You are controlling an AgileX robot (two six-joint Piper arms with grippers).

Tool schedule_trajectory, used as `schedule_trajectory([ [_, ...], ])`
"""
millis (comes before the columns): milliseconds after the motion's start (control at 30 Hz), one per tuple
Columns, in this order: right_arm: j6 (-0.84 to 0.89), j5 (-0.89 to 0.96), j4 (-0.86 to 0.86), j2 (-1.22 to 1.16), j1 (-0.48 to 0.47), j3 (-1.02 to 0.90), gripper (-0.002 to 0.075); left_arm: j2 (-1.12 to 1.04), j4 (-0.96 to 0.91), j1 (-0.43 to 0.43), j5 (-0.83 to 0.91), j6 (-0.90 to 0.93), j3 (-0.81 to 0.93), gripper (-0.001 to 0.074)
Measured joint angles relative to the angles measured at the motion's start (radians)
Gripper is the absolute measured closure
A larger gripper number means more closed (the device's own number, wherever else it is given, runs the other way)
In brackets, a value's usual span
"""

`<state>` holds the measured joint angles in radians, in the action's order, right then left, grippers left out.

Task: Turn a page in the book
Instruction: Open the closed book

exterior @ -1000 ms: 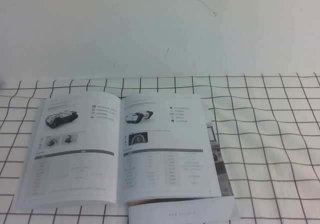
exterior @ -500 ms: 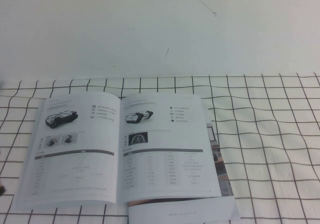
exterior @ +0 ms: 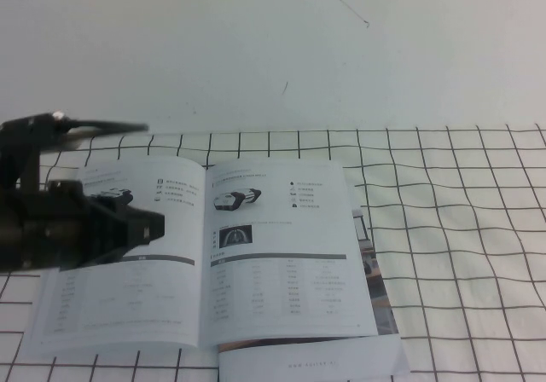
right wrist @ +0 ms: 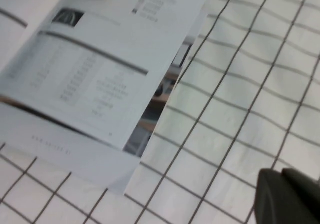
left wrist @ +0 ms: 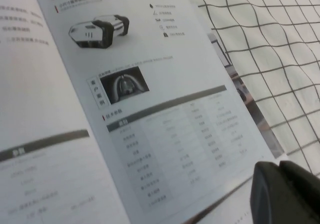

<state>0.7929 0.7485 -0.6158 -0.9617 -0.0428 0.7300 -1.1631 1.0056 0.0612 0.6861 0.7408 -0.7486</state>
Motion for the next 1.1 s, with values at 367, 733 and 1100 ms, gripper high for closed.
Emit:
schedule_trajectory([
  [367,0.097,0.036,-0.005,-0.369,0.184,0.175,0.0728,-0.416,-0.122,0.0,0.113,-0.054,-0.366,0.0737],
  [733,-0.019,0.042,0.165,-0.739,0.465,0.512,0.0728,-0.484,-0.44,0.026,0.075,-0.269,-0.382,0.0737],
  [1100,-0.119,0.075,0.167,-0.98,0.477,0.728,0.0678,-0.616,-0.452,0.026,0.004,-0.31,-0.369,0.0737],
])
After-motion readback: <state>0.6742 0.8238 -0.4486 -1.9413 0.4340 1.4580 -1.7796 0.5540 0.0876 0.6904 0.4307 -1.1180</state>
